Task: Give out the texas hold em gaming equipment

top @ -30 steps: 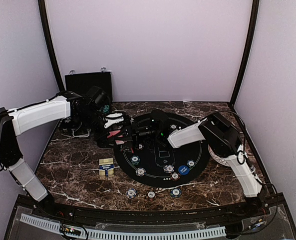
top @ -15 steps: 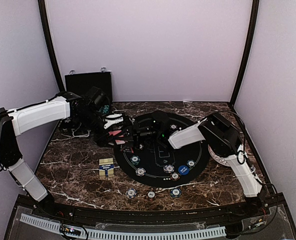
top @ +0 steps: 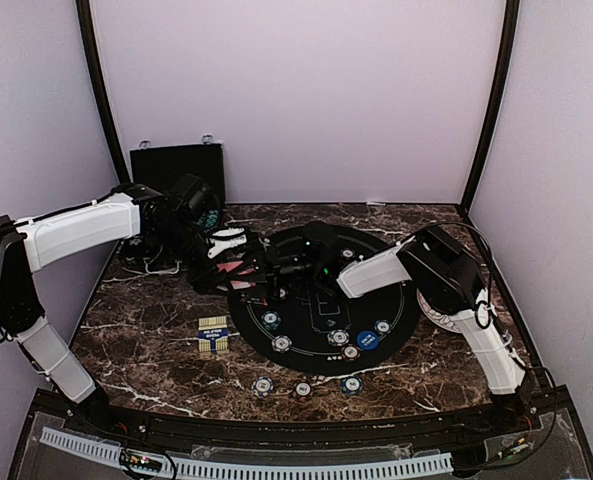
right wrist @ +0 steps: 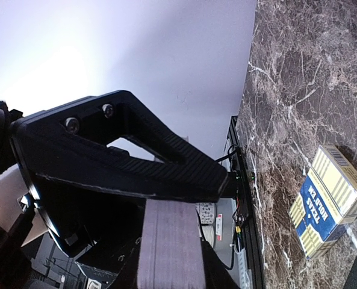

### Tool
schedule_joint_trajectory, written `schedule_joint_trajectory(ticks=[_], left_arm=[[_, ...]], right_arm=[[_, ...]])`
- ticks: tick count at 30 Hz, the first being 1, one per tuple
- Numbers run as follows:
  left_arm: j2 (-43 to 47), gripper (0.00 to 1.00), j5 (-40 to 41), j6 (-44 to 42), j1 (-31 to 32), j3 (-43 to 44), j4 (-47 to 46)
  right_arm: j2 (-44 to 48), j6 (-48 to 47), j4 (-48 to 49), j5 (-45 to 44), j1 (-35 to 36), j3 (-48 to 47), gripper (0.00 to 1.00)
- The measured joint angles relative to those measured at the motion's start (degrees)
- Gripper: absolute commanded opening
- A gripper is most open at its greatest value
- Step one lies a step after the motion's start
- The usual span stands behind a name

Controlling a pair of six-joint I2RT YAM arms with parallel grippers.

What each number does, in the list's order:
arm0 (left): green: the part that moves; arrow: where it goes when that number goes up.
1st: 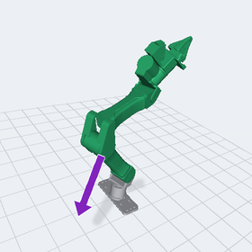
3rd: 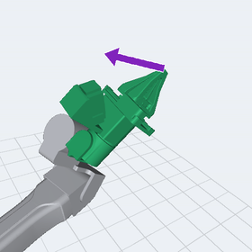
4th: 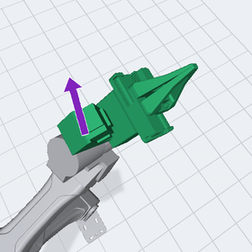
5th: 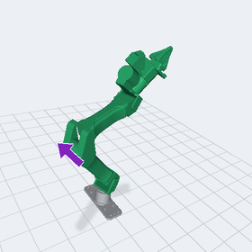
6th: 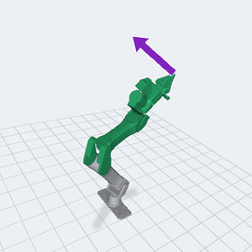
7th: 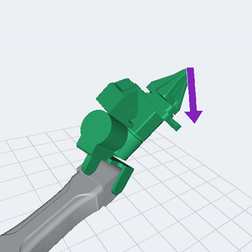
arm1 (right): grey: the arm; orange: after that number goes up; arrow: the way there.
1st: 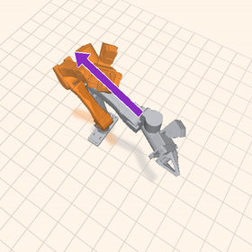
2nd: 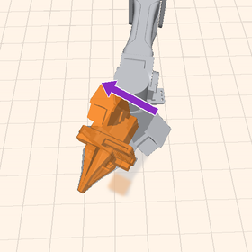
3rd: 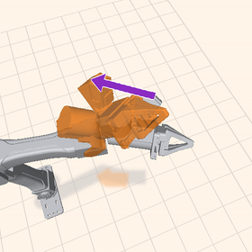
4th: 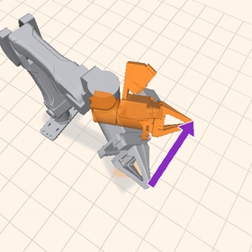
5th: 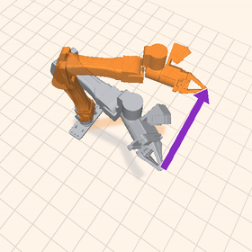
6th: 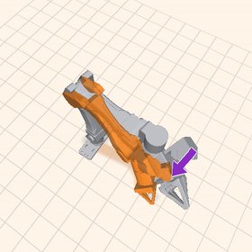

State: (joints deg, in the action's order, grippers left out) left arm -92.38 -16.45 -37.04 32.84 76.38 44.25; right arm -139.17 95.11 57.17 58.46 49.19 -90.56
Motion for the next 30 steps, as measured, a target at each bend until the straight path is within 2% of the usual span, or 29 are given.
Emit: schedule_joint_trajectory(ticks=[6,11,20,30], left_arm=[[0.1,0.16,-0.1,-0.2,0.0,0.0,0.1],[0.1,0.13,-0.3,-0.2,-0.1,0.0,0.1],[0.1,0.12,-0.7,-0.4,-0.1,0.0,0.2],[0.1,0.11,-1.2,-0.8,-0.2,0.0,0.2]], right_arm=[[0.2,-3.6,-4.2,-0.2,-0.2,0.0,0.51],[1.7,-8.1,-11.0,-1.0,-0.4,0.0,0.57],[4.2,-16.9,-24.1,-3.1,-0.6,-1.9,0.57],[4.2,-18.7,-28.6,-4.1,-0.6,-4.5,0.51]])
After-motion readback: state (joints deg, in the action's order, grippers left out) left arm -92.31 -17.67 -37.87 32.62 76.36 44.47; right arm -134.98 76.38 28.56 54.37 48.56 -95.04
